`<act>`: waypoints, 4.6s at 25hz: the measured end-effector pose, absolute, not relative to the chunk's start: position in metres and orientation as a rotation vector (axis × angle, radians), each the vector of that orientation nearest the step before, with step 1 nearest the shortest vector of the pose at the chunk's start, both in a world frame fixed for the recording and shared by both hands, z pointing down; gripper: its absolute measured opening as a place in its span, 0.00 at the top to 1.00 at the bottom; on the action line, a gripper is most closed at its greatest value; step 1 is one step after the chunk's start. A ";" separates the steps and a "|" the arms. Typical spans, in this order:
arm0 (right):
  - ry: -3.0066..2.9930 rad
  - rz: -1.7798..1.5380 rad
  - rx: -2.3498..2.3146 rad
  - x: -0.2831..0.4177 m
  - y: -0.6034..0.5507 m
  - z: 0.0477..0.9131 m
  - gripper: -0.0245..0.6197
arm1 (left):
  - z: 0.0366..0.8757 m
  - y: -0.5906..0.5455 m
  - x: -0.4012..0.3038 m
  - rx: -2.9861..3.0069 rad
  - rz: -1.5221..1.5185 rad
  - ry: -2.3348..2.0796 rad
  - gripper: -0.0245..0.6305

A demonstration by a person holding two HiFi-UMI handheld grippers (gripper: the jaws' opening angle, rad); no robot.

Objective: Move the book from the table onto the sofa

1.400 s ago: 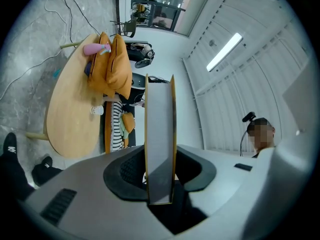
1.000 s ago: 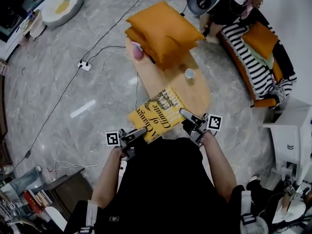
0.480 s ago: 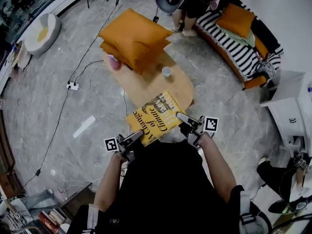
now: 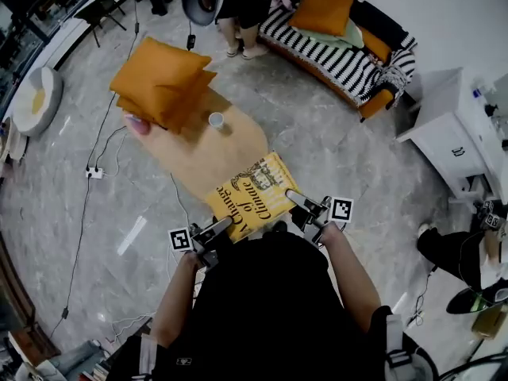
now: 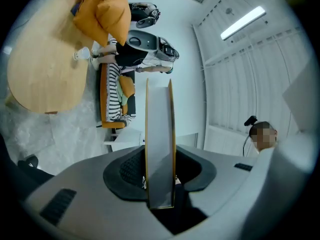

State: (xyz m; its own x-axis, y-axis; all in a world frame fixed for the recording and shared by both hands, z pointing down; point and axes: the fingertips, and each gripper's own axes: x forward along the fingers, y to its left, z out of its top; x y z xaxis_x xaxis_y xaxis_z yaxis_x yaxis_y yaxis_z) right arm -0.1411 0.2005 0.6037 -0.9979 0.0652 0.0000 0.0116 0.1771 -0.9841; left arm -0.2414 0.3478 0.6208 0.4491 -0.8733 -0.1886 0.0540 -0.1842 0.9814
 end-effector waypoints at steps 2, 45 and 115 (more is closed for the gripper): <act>-2.399 2.003 -0.028 -0.108 0.188 0.605 0.73 | 0.620 0.330 -0.216 1.543 -0.963 -0.719 0.74; -2.628 2.163 0.667 0.069 -0.039 0.604 0.73 | 0.592 -0.039 -0.109 1.692 -0.551 -0.387 0.74; -2.590 2.260 0.711 0.277 -0.496 0.605 0.64 | 0.598 -0.524 0.073 1.608 -0.555 -0.261 0.74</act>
State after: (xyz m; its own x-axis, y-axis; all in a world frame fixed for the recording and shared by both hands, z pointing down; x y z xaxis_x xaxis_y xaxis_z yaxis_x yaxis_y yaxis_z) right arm 0.2768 -0.4956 0.6053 -0.8537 -0.5206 -0.0134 -0.0572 0.1193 -0.9912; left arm 0.0726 -0.5239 0.5979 0.8542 -0.4814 -0.1966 0.1563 -0.1229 0.9800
